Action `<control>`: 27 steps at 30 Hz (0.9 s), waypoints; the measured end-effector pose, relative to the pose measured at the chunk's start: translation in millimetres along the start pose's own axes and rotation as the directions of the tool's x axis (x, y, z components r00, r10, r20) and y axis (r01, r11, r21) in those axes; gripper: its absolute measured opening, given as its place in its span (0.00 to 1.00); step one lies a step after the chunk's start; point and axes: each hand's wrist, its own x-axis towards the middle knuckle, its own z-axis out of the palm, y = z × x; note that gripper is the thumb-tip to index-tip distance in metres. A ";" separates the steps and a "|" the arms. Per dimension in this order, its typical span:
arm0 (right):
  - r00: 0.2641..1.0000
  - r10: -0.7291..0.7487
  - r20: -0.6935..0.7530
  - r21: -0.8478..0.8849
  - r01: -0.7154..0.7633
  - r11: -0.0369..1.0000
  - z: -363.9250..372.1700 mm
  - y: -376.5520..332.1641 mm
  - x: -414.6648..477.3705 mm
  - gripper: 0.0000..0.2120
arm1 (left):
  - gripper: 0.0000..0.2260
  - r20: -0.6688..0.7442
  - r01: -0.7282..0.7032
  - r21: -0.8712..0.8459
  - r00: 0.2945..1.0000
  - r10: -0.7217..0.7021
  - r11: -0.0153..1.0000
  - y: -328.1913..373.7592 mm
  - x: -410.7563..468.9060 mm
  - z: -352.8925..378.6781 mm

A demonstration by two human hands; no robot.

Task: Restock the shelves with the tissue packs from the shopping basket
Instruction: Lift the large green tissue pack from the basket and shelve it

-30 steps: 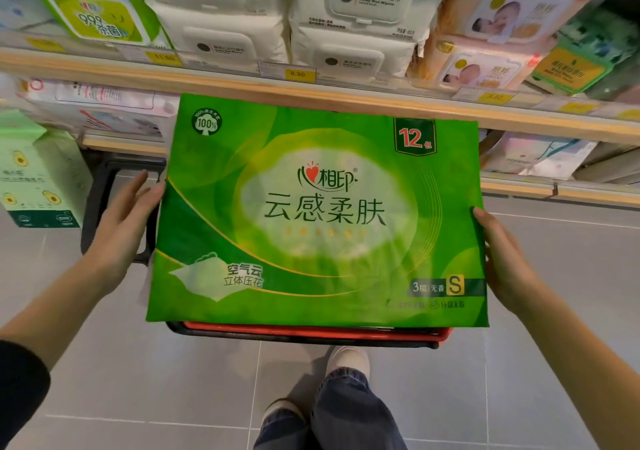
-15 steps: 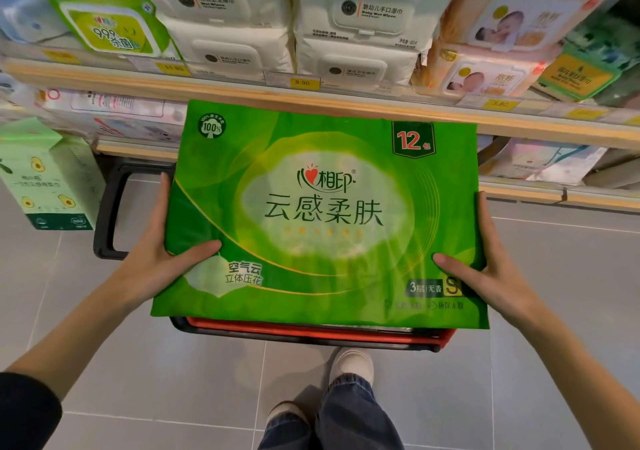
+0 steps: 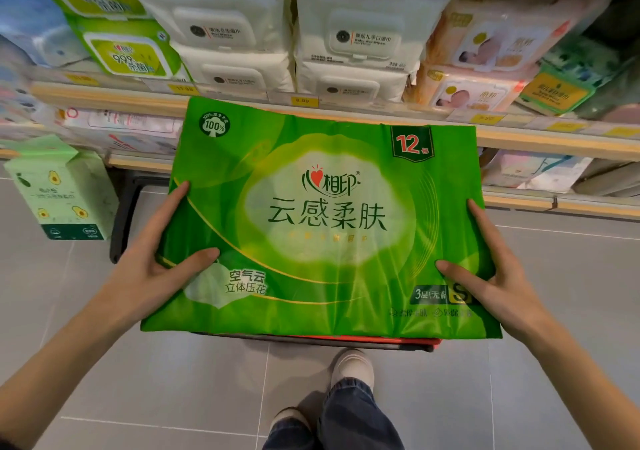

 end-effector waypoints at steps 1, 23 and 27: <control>1.000 -0.012 -0.006 -0.015 0.012 1.000 -2.6 -8.5 -4.0 0.44 | 0.36 -0.003 -0.003 -0.009 1.000 0.003 1.000 7.8 -4.5 -3.4; 0.680 -0.663 -0.312 -0.327 0.579 0.747 -135.3 -395.5 -219.2 0.38 | 0.39 -0.166 -0.686 0.246 0.666 0.727 0.684 405.0 -157.4 -157.6; 0.543 -0.769 -0.337 -0.425 0.641 0.639 -171.1 -462.7 -272.1 0.39 | 0.44 -0.201 -0.784 0.291 0.510 0.836 0.548 479.9 -192.2 -167.4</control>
